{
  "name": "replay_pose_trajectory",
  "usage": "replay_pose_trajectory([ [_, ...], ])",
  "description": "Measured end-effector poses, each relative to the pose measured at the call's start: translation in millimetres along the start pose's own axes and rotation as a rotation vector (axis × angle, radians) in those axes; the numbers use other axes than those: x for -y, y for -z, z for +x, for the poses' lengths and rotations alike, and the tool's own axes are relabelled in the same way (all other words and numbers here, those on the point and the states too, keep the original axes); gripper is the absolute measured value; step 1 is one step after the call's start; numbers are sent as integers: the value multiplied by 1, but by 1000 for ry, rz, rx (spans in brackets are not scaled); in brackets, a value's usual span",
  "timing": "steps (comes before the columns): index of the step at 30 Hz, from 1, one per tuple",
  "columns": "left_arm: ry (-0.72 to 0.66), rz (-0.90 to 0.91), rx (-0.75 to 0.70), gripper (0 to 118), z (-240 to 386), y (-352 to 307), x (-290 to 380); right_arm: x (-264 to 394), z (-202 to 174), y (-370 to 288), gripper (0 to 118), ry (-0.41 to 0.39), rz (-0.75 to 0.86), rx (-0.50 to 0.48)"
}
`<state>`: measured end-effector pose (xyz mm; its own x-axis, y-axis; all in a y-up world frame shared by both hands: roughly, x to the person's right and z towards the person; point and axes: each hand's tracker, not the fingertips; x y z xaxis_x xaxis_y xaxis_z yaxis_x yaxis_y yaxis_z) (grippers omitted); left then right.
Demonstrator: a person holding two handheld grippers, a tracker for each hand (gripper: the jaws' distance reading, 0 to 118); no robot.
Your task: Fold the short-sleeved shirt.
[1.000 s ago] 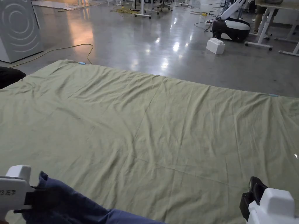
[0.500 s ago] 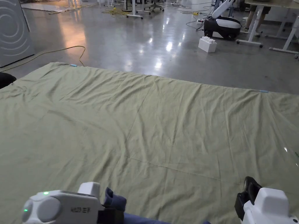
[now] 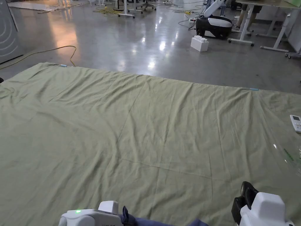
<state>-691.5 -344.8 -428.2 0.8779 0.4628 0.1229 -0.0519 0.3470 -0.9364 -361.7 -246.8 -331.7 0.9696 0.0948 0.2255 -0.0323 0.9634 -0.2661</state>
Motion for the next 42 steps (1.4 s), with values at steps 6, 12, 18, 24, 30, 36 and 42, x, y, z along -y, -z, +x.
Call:
replay_pose_trajectory([
  [6, 11, 81, 10, 66, -6, -48, -10, 0, -1, 0, 1, 1, -1, -3],
  [12, 50, 116, -111, 46, -16, -59, -10, 1, -5, 0, 1, -1, -4, -16],
  [18, 118, -14, -122, 19, 0, -24, 7, 4, -7, 0, 1, -8, -15, -25],
  [24, 197, -34, 17, 19, 27, 3, 21, 8, -7, -1, 1, -33, -26, -19],
  [30, 205, -29, -26, 19, 36, 28, 28, 9, -5, -1, 1, -22, -37, -16],
  [36, 205, 9, 6, 22, 32, 8, 27, 8, -4, -1, 1, -17, -41, -16],
  [42, 131, 156, 183, 65, -28, -56, 4, 2, -5, -1, 1, -21, -25, -18],
])
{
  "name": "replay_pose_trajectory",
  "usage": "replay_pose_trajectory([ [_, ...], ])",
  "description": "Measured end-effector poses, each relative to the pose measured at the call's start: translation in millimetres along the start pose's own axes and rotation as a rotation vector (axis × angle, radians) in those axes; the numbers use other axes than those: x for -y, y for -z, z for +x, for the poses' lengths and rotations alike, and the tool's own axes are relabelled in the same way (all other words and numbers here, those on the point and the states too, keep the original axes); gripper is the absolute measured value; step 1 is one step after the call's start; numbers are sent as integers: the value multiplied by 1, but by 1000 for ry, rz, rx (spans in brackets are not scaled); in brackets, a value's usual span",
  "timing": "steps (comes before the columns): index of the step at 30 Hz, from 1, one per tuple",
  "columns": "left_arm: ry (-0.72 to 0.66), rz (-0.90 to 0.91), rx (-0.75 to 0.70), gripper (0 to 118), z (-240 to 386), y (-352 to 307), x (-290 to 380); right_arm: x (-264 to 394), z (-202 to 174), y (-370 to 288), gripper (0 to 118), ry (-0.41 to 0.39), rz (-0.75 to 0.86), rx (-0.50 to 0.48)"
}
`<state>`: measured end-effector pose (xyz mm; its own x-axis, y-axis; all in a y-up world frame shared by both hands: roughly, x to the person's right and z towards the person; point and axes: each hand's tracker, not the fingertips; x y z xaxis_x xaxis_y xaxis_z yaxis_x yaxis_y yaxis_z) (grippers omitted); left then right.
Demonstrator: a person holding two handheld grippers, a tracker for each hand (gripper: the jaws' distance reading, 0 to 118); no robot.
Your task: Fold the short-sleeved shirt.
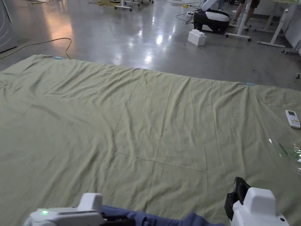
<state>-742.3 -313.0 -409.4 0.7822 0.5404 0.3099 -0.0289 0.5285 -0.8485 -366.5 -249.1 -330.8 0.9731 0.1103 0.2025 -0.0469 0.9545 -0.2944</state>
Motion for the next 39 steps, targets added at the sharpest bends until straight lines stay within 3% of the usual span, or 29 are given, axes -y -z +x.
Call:
replay_pose_trajectory([
  [4, -24, 58, -94, 72, -55, -33, -9, -3, -1, 1, 1, -1, 9, -5],
  [10, -125, 21, -47, 74, -123, -43, -6, -3, -5, 2, 1, 12, -1, -15],
  [16, -317, -76, 126, 74, -154, -14, 11, -3, -12, 0, 1, 7, -15, -32],
  [20, -442, -3, 308, 73, -166, 4, 21, -2, -13, -1, 1, 13, -23, -31],
  [21, -480, -8, 313, 72, -165, 11, 23, -2, -13, -1, 1, 13, -25, -29],
  [23, -455, -8, 312, 58, -155, 17, 26, -1, -13, -1, 1, 8, -35, -29],
  [24, -412, -7, 287, 44, -150, 19, 26, -1, -13, 0, 1, 3, -44, -27],
  [25, -381, -18, 253, 18, -146, 22, 26, -1, -13, 0, 1, 0, -48, -24],
  [27, -329, -61, 179, 16, -139, 25, 26, -1, -12, 1, 1, -1, -52, -30],
  [30, -352, -21, 178, 12, -142, 16, 19, -2, -10, 2, 1, -5, -51, -31],
  [39, -203, 67, 72, 11, -127, -51, -32, -11, -2, 0, 1, -8, 8, -25],
])
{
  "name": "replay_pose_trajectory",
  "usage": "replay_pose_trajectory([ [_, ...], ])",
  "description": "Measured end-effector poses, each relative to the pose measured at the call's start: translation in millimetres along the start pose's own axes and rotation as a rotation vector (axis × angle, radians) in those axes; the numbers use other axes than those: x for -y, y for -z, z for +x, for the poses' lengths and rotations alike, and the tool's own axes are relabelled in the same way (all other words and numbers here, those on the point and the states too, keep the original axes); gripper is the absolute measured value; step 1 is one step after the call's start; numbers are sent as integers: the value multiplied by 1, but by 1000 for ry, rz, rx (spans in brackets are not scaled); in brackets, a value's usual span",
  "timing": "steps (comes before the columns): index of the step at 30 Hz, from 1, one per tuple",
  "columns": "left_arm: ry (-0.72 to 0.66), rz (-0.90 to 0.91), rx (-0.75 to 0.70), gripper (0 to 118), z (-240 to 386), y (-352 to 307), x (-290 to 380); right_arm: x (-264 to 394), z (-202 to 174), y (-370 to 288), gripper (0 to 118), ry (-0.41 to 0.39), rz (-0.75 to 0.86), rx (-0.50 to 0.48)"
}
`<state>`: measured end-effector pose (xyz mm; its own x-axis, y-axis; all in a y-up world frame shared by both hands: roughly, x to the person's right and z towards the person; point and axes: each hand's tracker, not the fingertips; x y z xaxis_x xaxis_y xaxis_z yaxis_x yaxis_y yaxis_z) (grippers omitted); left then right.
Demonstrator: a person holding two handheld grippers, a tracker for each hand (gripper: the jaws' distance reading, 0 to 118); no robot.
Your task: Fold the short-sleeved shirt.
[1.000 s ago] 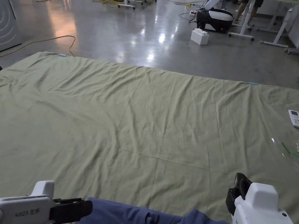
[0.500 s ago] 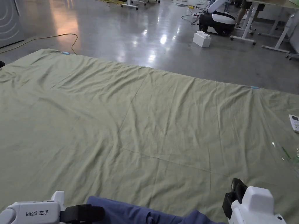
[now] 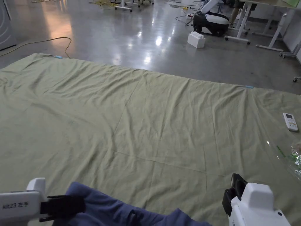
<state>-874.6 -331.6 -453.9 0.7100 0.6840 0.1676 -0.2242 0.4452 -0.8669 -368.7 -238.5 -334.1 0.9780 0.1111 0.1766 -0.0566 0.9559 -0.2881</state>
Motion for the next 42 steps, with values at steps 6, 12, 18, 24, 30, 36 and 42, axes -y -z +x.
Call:
replay_pose_trajectory([
  [6, 116, 11, -271, 11, 18, -53, -32, -3, 3, 3, 1, 9, 7, 4],
  [12, 140, 7, -353, 11, 49, -66, -32, 0, -1, 8, 1, 2, -13, 6],
  [18, 146, 7, -260, 11, 98, -50, -14, 2, -5, 11, 1, 13, -25, -12],
  [24, 171, -13, -184, 11, 145, -20, 3, 0, -7, 11, 1, 5, -20, -19],
  [30, 217, -30, -205, 11, 164, 10, 8, 0, -5, 9, 1, 4, -20, -18],
  [36, 217, -62, -254, 11, 181, 36, 24, 4, -2, 7, 1, 6, -31, -8],
  [42, 210, -96, -272, 12, 201, 86, 47, 9, 1, 6, 1, 14, -45, -2],
])
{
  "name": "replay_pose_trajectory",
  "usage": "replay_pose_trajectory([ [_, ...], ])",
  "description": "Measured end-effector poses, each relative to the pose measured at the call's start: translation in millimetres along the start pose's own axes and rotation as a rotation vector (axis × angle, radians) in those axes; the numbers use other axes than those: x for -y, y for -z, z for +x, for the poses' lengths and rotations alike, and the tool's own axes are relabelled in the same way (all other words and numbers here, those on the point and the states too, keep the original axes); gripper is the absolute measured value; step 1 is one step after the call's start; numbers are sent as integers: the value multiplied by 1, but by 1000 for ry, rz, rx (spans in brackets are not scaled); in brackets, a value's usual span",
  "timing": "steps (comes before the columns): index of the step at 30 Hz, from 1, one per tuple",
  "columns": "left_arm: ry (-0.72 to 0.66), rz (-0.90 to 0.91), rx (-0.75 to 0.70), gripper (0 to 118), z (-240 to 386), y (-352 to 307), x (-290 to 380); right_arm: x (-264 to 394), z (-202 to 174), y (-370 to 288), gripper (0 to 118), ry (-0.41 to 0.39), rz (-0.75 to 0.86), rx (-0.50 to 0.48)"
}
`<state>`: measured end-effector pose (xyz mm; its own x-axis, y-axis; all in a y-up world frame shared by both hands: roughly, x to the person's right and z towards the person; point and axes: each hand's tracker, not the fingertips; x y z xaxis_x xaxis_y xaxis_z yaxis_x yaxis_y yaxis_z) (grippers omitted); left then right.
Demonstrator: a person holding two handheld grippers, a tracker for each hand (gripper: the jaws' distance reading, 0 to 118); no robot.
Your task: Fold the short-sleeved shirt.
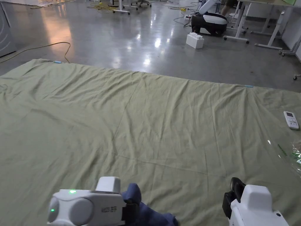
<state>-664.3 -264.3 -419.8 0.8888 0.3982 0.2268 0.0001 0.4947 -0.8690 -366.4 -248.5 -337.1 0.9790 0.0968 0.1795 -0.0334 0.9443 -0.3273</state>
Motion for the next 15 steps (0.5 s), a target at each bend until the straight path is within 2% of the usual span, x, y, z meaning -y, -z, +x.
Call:
replay_pose_trajectory([
  [6, 26, -89, -31, 13, 27, 49, 20, 3, 4, -1, 1, 6, -11, 9],
  [9, 24, -108, -35, 20, 29, 65, 28, 5, 6, 0, 1, 6, -15, 14],
  [12, 2, -126, 8, 44, 26, 65, 31, 7, 8, 0, 1, 9, -18, 18],
  [13, -3, -131, 29, 56, 26, 61, 31, 7, 8, 0, 1, 9, -20, 19],
  [15, -11, -147, 84, 64, 24, 51, 26, 7, 9, 0, 1, 9, -21, 19],
])
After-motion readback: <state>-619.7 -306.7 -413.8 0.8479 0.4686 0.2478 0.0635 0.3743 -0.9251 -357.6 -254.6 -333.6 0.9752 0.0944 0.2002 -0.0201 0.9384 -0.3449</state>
